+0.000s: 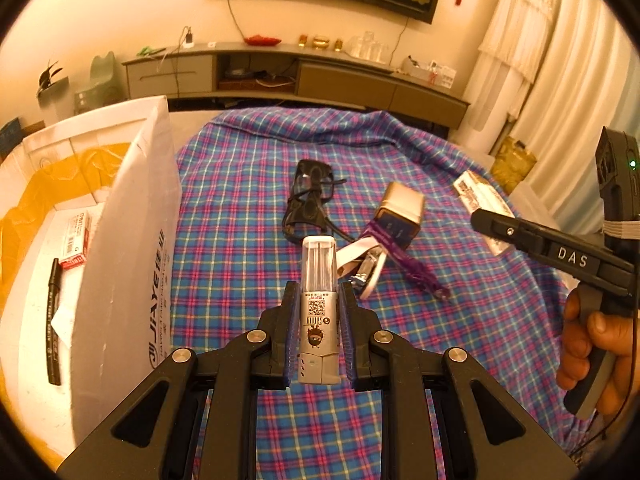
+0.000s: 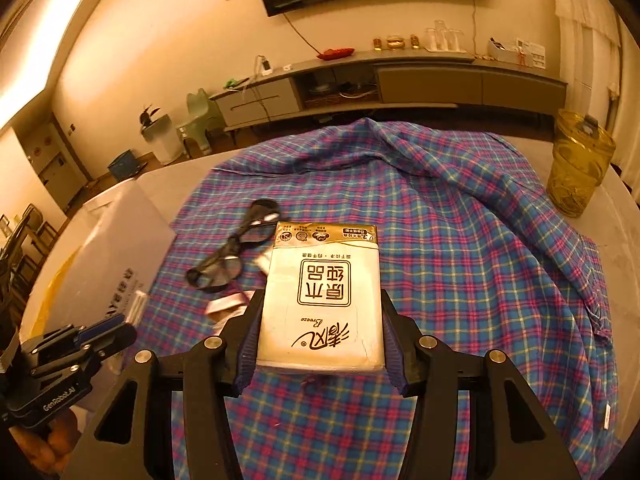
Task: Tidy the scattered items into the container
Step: 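Carry the white tube and tissue pack over the foam container with both grippers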
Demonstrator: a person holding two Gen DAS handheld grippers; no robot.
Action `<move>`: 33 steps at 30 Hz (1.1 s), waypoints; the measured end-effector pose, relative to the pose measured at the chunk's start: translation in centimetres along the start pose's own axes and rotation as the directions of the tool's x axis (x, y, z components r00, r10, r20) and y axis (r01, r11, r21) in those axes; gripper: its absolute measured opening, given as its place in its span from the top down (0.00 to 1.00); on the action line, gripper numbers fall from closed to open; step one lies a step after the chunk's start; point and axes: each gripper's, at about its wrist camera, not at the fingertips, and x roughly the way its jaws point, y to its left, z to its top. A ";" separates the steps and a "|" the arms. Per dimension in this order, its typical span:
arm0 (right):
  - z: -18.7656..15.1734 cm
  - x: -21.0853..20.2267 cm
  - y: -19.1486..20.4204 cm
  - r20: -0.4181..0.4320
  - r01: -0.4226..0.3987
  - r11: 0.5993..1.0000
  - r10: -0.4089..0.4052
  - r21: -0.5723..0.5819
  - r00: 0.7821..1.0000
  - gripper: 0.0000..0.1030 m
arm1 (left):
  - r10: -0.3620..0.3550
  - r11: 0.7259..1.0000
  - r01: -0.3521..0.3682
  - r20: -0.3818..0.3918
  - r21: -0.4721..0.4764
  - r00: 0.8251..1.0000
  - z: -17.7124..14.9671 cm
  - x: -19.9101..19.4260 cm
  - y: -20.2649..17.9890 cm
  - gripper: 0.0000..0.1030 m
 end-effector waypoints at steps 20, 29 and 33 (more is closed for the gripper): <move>-0.9 -3.6 9.7 0.019 -0.089 0.988 0.092 -0.129 0.996 0.48 | -0.043 0.999 0.046 0.109 -0.024 0.993 0.2 -7.9 1.9 0.81; -1.0 -4.6 13.0 0.033 -0.110 0.980 0.117 -0.169 0.993 0.48 | -0.033 0.998 0.040 0.142 -0.049 0.989 0.0 -10.5 3.4 0.81; -1.1 -5.0 14.4 0.036 -0.115 0.976 0.124 -0.183 0.992 0.48 | -0.035 0.997 0.045 0.156 -0.060 0.987 -0.1 -11.4 3.9 0.81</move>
